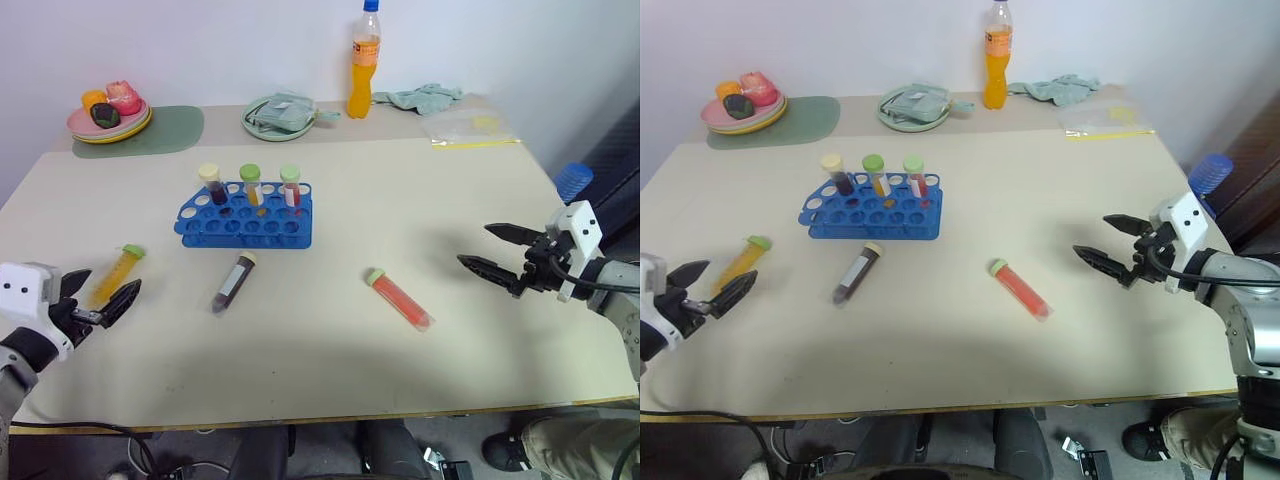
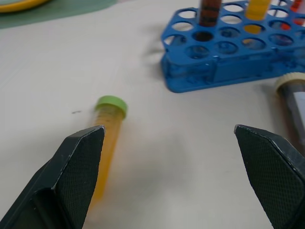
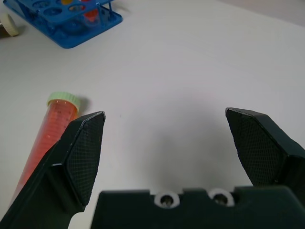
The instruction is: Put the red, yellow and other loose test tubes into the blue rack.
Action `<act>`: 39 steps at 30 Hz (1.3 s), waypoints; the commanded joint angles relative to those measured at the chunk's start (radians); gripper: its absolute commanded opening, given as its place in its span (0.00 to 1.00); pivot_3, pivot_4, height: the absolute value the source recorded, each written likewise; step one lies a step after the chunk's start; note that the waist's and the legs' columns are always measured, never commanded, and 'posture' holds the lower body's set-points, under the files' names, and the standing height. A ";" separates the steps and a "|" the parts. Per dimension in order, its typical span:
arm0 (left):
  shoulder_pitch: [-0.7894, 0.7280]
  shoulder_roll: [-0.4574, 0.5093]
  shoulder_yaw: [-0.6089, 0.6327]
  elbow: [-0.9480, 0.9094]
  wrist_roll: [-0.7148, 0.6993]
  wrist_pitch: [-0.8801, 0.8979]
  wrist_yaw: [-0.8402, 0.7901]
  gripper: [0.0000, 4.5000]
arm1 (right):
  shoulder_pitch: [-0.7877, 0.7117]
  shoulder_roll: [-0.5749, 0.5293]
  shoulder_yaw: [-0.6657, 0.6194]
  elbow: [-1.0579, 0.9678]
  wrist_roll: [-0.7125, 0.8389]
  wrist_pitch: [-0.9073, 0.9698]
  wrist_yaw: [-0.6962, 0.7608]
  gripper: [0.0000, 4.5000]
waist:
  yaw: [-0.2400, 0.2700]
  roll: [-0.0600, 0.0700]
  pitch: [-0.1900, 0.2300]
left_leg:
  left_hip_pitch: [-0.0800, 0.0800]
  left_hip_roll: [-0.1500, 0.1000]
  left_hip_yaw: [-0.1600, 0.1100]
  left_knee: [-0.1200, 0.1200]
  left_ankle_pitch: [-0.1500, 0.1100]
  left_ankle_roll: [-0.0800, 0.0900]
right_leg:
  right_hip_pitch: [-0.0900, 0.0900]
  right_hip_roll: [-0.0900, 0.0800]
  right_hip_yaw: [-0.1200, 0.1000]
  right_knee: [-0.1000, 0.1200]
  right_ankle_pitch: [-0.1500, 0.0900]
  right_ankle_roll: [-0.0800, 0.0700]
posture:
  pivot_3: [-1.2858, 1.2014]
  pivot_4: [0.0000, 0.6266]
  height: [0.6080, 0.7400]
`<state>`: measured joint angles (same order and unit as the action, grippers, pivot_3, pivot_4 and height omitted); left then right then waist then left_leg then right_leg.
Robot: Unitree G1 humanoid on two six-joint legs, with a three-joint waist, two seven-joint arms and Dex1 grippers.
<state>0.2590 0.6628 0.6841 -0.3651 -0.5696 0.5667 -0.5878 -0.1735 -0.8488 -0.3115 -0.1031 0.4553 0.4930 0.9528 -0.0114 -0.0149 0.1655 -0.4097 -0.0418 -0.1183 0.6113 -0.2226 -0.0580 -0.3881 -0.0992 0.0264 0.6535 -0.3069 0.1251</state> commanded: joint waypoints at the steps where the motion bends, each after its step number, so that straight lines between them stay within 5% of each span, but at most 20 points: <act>1: -0.011 0.005 0.022 -0.016 -0.006 -0.007 0.012 0.99 | -0.012 -0.013 -0.002 -0.014 0.003 -0.017 0.007 1.00 | 0.000 0.000 0.000 | 0.000 0.000 0.000 0.000 0.000 0.000 | 0.000 0.000 0.000 0.000 0.000 0.000 | 0.52 0.24 1.00; 12: -0.052 0.001 -0.043 -0.064 -0.031 0.004 0.021 0.99 | -0.023 -0.030 0.038 -0.093 -0.005 0.102 -0.066 1.00 | 0.000 0.000 0.000 | 0.000 0.000 0.000 0.000 0.000 0.000 | 0.000 0.000 0.000 0.000 0.000 0.000 | 0.52 0.24 1.00; 19: -0.138 0.004 -0.236 -0.128 -0.055 0.012 -0.044 0.99 | -0.160 -0.094 0.153 -0.305 0.050 0.505 -0.192 1.00 | 0.000 0.001 0.000 | 0.000 0.000 0.000 0.000 0.000 0.000 | -0.001 0.000 0.000 0.000 0.000 0.000 | 0.52 0.24 1.00; 26: -0.272 0.016 -0.477 -0.093 -0.014 -0.051 -0.198 0.99 | -0.435 -0.028 0.274 -0.431 0.184 1.081 -0.325 1.00 | -0.001 0.002 0.001 | -0.001 0.001 0.000 0.000 -0.001 0.001 | -0.001 0.001 0.000 -0.002 0.001 -0.001 | 0.52 0.24 1.00; 33: -0.332 -0.007 -0.694 -0.071 0.078 -0.149 -0.303 0.99 | -0.610 -0.018 0.486 -0.232 0.469 1.121 -0.547 1.00 | -0.002 0.002 0.001 | -0.002 0.000 0.001 0.000 -0.002 0.003 | -0.001 0.001 0.000 -0.004 0.001 -0.001 | 0.52 0.24 1.00; 39: -0.305 -0.016 -0.754 -0.086 0.103 -0.193 -0.338 0.99 | -0.738 0.056 0.627 -0.001 0.641 1.121 -0.798 1.00 | -0.008 0.003 0.002 | -0.002 0.001 0.001 0.000 -0.002 0.003 | -0.002 0.002 0.000 -0.003 0.001 -0.001 | 0.52 0.24 1.00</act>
<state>-0.0552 0.6441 -0.0689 -0.4264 -0.4700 0.4007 -0.9178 -0.8828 -0.7973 0.3018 -0.1363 1.0359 1.6085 0.2175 -0.0191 -0.0122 0.1672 -0.4117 -0.0412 -0.1174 0.6113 -0.2242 -0.0549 -0.3900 -0.0969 0.0266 0.6510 -0.3055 0.1237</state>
